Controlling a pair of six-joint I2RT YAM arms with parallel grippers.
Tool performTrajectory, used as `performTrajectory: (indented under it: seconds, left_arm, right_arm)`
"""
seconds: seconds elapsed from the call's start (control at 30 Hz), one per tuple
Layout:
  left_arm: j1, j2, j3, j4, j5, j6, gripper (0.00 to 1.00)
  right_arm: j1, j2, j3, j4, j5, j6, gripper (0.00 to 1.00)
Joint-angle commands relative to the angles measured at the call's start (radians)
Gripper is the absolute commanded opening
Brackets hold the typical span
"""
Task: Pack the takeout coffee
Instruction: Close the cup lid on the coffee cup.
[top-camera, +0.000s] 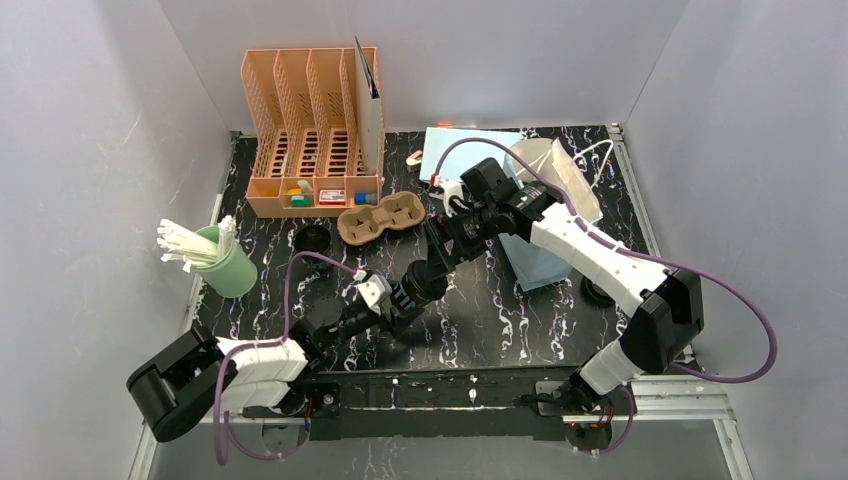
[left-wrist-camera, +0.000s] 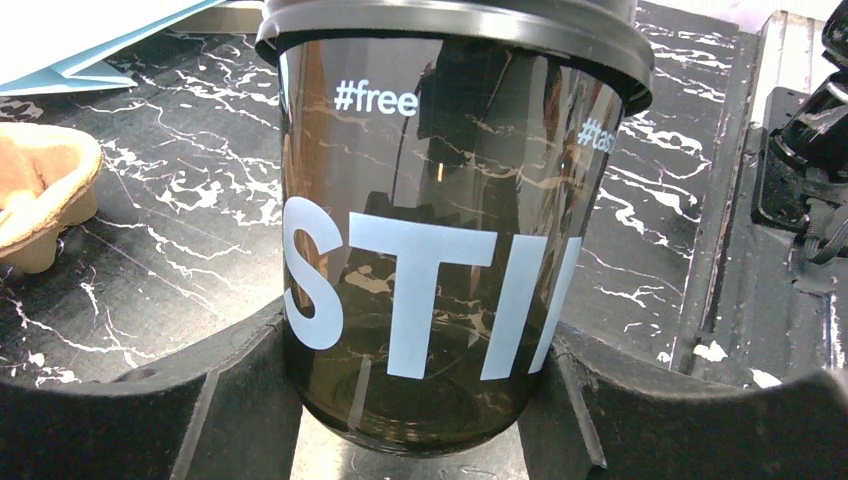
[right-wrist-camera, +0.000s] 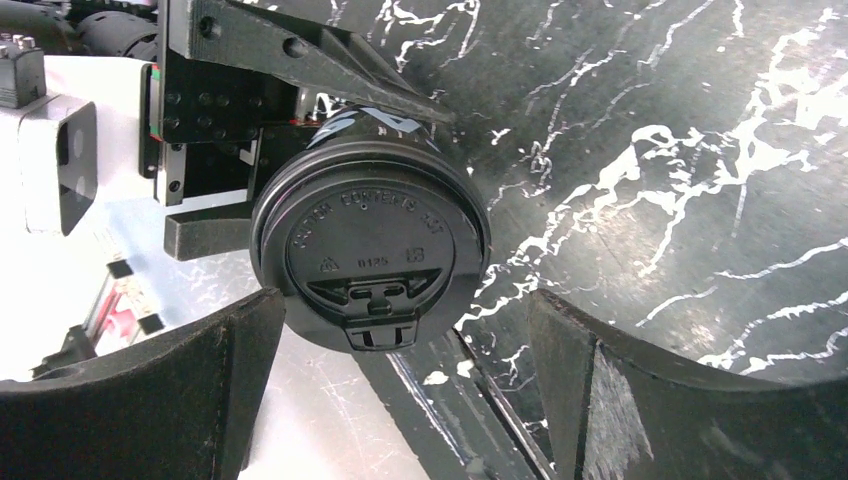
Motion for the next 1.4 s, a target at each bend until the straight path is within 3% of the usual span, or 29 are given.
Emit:
performTrajectory:
  seconds: [0.0,0.37,0.97,1.37]
  left_arm:
    - [-0.002,-0.033,0.002,0.024,0.014,-0.012,0.59]
    - [-0.002,-0.046,0.011,0.023,0.027,-0.023,0.59]
    - [-0.002,-0.049,0.018,0.023,0.033,-0.026,0.58]
    - [-0.002,-0.038,0.031,0.022,0.042,-0.029,0.58]
  right_arm:
    - [-0.011,-0.038,-0.023,0.095,-0.133,0.028,0.98]
    - [-0.014,-0.036,-0.041,0.120,-0.206,0.042,0.98]
    - [-0.014,-0.019,-0.043,0.062,-0.108,0.006,0.98]
    - [-0.012,-0.014,-0.058,0.081,-0.197,0.000,0.98]
